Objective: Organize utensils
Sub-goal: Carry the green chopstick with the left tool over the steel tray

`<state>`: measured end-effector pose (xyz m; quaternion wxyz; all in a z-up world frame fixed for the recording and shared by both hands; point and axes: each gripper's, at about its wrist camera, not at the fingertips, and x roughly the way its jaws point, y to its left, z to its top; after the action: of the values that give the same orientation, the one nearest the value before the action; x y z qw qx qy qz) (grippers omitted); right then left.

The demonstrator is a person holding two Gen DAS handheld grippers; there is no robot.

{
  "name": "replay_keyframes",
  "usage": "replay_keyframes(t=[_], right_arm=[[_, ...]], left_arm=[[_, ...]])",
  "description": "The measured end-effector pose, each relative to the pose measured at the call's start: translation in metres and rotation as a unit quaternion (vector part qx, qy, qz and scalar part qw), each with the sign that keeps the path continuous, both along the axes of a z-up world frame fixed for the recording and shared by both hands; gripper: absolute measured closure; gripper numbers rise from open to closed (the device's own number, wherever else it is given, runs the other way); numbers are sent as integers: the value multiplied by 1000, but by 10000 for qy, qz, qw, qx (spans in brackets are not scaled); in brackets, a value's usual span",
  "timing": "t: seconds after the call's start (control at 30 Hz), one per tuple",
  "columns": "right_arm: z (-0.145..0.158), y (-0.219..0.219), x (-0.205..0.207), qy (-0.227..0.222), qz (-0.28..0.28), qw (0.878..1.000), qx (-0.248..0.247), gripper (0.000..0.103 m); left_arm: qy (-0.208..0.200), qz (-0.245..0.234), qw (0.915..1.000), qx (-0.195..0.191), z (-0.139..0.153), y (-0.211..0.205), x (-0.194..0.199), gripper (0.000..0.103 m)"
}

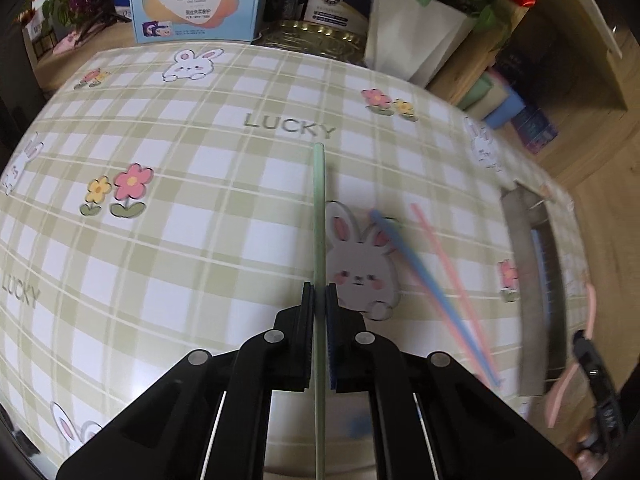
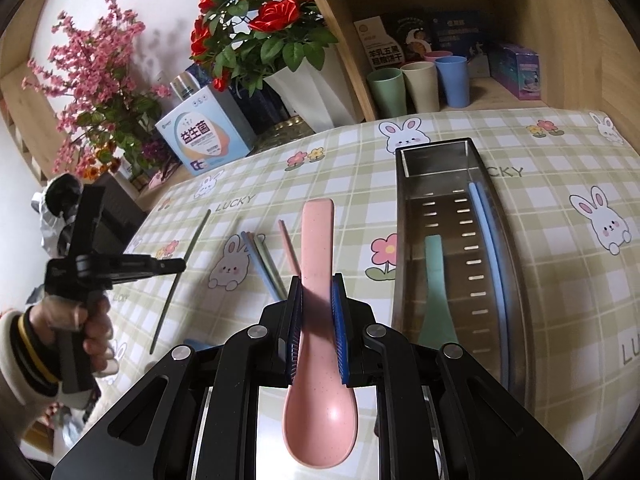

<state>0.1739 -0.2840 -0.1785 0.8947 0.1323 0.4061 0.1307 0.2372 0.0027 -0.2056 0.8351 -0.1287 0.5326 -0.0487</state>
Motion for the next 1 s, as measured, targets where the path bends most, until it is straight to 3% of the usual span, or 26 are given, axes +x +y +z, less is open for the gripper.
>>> replay_keyframes(t=[0.17,0.4,0.7,1.0], right_arm=[[5,-18,5,35,-101,9999,-135,89],[12,-60,12,190,-205,9990,-348,89],[15,-102,14,216,-418,9982,-380,89],[13,-129,16,217,-520,9978,-339,89]], left_arm=[[71,31,9982,-587,11,-27,-5,97],[20,-333,9917,-1244,28,-108,-13,98],[331,-715,9859,-1475,21,-194,-10,97],[500,-852,9862,-1325,4,-254,3,97]])
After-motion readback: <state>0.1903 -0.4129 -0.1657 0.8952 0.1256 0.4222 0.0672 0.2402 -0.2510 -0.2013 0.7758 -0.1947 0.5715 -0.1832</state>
